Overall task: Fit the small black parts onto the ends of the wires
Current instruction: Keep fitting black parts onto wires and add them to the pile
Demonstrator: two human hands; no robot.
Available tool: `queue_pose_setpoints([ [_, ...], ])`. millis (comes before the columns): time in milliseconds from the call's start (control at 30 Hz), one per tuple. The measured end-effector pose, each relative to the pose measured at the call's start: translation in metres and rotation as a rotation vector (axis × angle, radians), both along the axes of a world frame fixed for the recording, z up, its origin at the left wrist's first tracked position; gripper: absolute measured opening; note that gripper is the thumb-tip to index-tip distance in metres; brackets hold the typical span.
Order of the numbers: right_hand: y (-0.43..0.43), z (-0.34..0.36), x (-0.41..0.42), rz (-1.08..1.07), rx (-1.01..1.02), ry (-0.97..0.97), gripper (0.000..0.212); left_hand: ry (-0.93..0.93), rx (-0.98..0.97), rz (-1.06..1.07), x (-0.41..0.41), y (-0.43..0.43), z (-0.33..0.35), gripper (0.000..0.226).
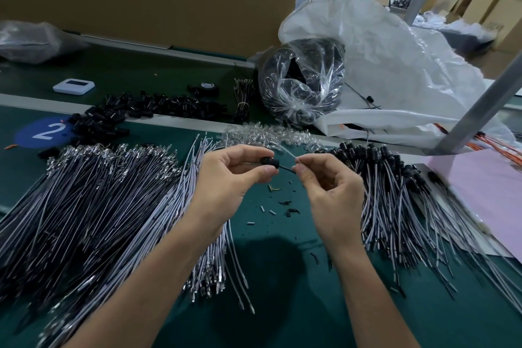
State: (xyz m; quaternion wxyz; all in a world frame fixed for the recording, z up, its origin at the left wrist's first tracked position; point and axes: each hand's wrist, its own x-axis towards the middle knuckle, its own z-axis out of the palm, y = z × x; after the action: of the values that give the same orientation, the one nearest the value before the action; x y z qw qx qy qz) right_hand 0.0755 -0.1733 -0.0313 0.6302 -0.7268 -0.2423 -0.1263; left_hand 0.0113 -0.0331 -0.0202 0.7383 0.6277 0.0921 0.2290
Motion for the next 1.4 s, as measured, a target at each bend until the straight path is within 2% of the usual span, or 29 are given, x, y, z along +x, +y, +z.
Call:
queue_pose_setpoints([
  [133,0.003,-0.001,-0.002,0.028,-0.028,0.001,0.016,0.009,0.035,-0.011,0.000,-0.004,0.000,0.023],
  [300,0.002,-0.001,0.000,0.024,0.079,0.078,0.022,0.015,0.031,-0.025,0.000,-0.007,0.000,0.022],
  [533,0.005,-0.003,-0.003,0.067,0.117,0.104,0.015,0.008,0.032,-0.069,-0.001,-0.008,0.000,0.025],
  [667,0.007,-0.002,-0.005,0.105,0.164,0.134,0.018,-0.024,-0.047,-0.027,-0.001,-0.008,-0.001,0.035],
  [933,0.010,0.002,-0.011,0.181,0.295,0.212,0.011,-0.137,-0.236,-0.101,-0.003,-0.010,0.002,0.022],
  [1033,0.011,0.002,-0.012,0.233,0.377,0.306,0.003,-0.138,-0.268,-0.098,-0.003,-0.008,0.002,0.025],
  [1133,0.011,0.002,-0.011,0.279,0.458,0.391,0.004,-0.135,-0.282,-0.099,-0.002,-0.007,0.001,0.022],
  [1300,0.011,0.002,-0.010,0.231,0.405,0.316,0.004,-0.140,-0.277,-0.117,-0.003,-0.007,0.001,0.021],
  [1400,0.009,0.002,-0.009,0.159,0.375,0.262,0.012,-0.088,-0.239,-0.133,-0.003,-0.004,0.002,0.020],
])
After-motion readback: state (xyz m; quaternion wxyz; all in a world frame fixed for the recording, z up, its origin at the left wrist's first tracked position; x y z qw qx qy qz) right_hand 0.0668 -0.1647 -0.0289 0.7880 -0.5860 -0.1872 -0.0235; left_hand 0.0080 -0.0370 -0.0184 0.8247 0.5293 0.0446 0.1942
